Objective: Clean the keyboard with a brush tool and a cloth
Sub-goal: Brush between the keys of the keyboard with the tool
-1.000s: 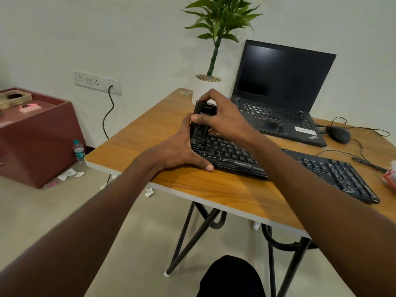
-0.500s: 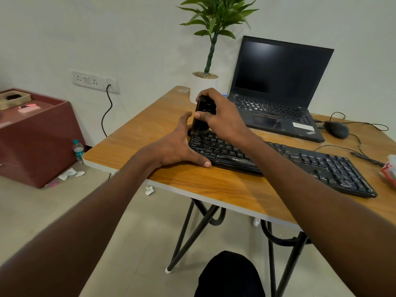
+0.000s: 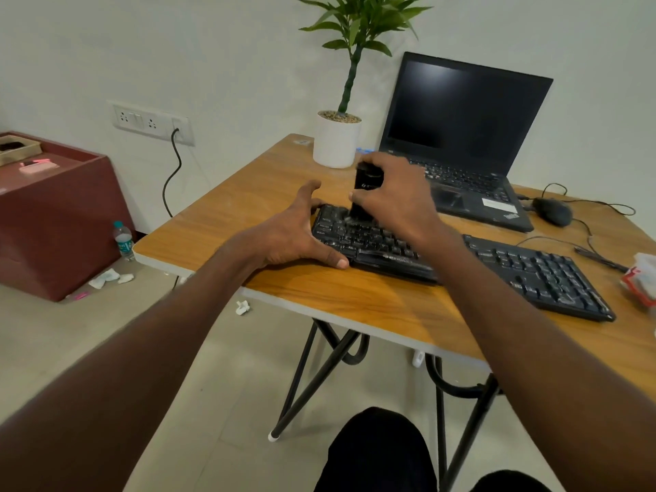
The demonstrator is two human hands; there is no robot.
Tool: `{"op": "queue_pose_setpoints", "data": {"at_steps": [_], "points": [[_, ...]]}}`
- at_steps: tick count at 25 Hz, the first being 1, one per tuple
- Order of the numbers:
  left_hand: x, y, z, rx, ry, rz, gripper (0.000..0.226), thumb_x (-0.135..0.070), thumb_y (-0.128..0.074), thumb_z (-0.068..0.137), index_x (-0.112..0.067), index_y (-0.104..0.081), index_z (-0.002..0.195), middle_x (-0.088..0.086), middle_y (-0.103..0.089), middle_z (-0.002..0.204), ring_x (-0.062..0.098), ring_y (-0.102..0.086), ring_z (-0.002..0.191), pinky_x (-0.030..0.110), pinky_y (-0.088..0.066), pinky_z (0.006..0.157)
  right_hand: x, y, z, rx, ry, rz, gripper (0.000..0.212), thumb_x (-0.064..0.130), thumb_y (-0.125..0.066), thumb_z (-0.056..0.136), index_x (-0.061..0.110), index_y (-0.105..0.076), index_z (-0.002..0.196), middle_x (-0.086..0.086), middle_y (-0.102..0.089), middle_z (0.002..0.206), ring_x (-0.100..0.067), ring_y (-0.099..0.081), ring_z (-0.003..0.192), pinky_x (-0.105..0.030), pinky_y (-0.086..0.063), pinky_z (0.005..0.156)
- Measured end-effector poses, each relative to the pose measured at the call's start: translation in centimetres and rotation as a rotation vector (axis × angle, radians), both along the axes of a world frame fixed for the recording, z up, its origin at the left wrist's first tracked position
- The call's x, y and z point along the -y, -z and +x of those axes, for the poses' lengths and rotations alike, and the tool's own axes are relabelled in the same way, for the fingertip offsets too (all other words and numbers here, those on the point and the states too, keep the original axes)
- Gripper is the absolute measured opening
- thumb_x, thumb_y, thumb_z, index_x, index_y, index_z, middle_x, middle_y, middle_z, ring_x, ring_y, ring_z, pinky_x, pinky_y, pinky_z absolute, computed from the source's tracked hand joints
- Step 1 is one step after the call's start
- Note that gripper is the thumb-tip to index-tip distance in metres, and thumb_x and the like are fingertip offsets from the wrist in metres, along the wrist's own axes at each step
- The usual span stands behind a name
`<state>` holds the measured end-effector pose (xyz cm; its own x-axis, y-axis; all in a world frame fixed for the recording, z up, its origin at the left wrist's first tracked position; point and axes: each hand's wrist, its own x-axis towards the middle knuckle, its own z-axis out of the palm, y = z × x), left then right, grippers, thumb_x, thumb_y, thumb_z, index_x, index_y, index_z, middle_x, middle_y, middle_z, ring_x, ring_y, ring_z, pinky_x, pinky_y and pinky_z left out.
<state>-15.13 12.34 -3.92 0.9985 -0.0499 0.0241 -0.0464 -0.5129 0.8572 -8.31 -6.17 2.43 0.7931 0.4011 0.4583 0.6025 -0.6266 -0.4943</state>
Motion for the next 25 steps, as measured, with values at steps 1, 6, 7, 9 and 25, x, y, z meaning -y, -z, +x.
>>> {"op": "queue_pose_setpoints", "data": {"at_steps": [1,6,7,9,25], "points": [[0.0,-0.1,0.0,-0.004,-0.003,-0.002,0.149,-0.035,-0.103,0.06,-0.036,0.003,0.165,-0.001,-0.03,0.166,0.012,-0.039,0.134,0.028,-0.036,0.107,0.5,-0.5,0.1,0.03,0.05,-0.063,0.055,0.026,-0.081,0.083,0.024,-0.063,0.135,-0.002,-0.07,0.121,-0.016,-0.063,0.103,-0.029,-0.055,0.086],[0.1,0.0,0.0,0.0,-0.009,0.003,0.151,-0.041,-0.103,0.055,-0.037,0.0,0.166,-0.001,-0.03,0.166,0.014,-0.039,0.137,0.031,-0.036,0.112,-0.7,-0.4,0.4,0.12,0.094,-0.199,0.049,0.027,-0.078,0.078,0.026,-0.067,0.126,-0.002,-0.071,0.115,-0.023,-0.066,0.105,-0.034,-0.054,0.081],[0.1,0.0,-0.1,-0.002,-0.009,0.002,0.152,-0.043,-0.102,0.054,-0.037,0.0,0.166,-0.001,-0.03,0.167,0.014,-0.039,0.138,0.032,-0.036,0.114,-1.3,-0.6,0.5,0.058,0.049,-0.11,0.048,0.028,-0.08,0.078,0.027,-0.069,0.124,0.001,-0.071,0.114,-0.021,-0.066,0.106,-0.035,-0.057,0.084],[0.1,-0.1,-0.2,-0.005,-0.003,-0.003,0.153,-0.044,-0.103,0.053,-0.037,0.0,0.166,0.0,-0.028,0.168,0.016,-0.038,0.142,0.034,-0.036,0.117,-1.9,-1.0,0.8,-0.111,-0.015,0.141,0.046,0.028,-0.085,0.078,0.024,-0.071,0.122,0.005,-0.069,0.114,-0.018,-0.066,0.108,-0.041,-0.061,0.088],[-0.2,0.3,0.2,-0.009,-0.006,0.007,0.151,-0.045,-0.105,0.052,-0.036,-0.005,0.165,-0.002,-0.032,0.166,0.015,-0.037,0.144,0.034,-0.035,0.118,0.2,-0.6,0.5,-0.219,-0.042,0.253,0.044,0.022,-0.082,0.085,0.019,-0.064,0.126,-0.001,-0.065,0.118,-0.02,-0.067,0.107,-0.037,-0.065,0.077]]}}
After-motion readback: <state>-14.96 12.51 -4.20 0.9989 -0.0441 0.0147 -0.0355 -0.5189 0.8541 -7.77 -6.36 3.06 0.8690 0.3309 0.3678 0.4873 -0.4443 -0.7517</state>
